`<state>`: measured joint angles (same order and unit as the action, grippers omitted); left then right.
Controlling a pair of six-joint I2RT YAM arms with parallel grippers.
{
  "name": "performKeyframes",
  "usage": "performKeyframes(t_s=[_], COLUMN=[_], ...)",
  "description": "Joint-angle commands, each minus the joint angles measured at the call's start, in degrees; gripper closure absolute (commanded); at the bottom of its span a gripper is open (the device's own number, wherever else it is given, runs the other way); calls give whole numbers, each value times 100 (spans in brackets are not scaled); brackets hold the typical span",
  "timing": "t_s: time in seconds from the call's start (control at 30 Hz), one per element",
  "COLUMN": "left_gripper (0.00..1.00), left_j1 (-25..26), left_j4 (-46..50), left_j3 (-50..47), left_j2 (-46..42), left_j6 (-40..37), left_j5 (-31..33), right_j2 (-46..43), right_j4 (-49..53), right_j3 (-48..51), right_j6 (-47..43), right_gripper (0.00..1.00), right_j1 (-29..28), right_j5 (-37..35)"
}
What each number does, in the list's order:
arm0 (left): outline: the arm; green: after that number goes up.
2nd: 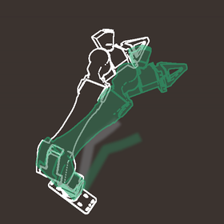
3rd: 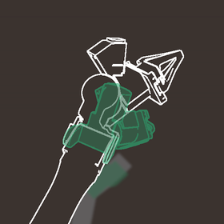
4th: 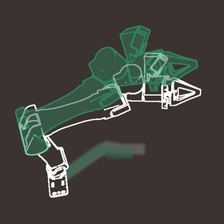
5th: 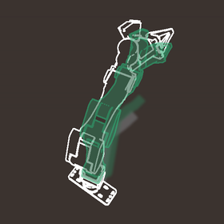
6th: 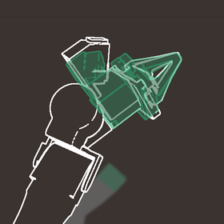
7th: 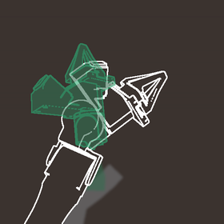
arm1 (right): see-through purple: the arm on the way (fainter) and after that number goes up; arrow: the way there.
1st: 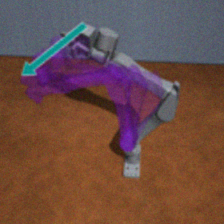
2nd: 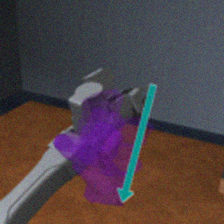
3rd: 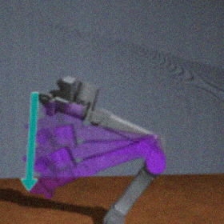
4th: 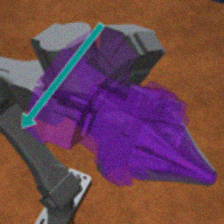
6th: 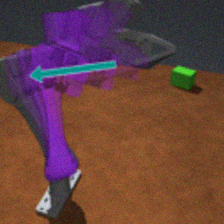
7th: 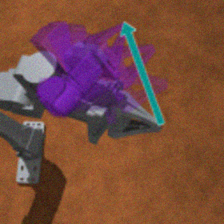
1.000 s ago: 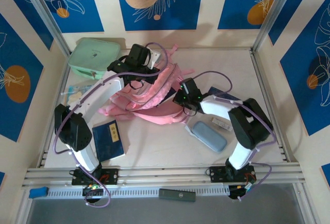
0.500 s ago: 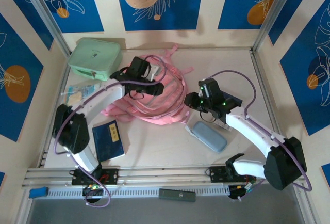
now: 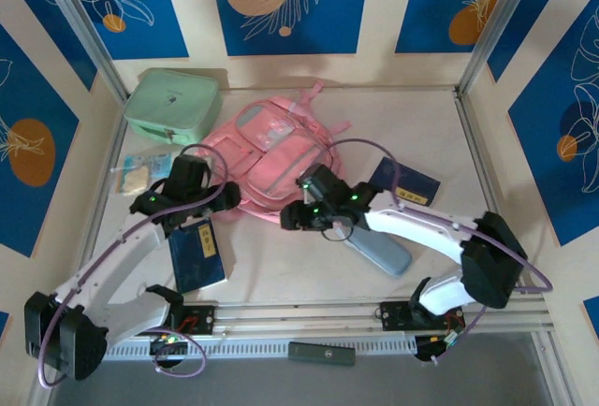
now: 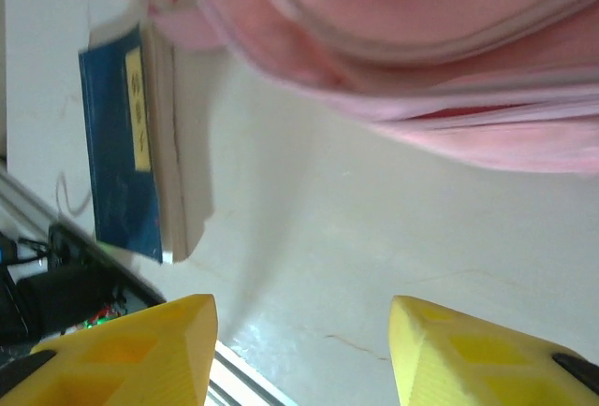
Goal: Pack books, pencil case, and school supplies into a backpack
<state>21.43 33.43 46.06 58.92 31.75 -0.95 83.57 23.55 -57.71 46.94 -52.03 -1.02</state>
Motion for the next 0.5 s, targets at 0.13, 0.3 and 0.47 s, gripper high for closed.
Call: performKeyframes(t_s=[0.13,0.3,0.47], left_gripper=[19,13,4], left_j1=[-1166,-2068,-2417], left_j4=[597,498,432], left_j3=[-988,-1588,-1955], left_j2=[-624,-548,-593], left_j6=[857,1201,1382], left_j5=[636,664,715], right_j2=[1273,1935,2354], right_j4=[-125,-275,-281], right_j3=[-1072,-1539,-1809], right_j6=[161,243,281], right_gripper=[48,48,48], right_j1=[-724,-808,-810], right_j5=[49,196,286])
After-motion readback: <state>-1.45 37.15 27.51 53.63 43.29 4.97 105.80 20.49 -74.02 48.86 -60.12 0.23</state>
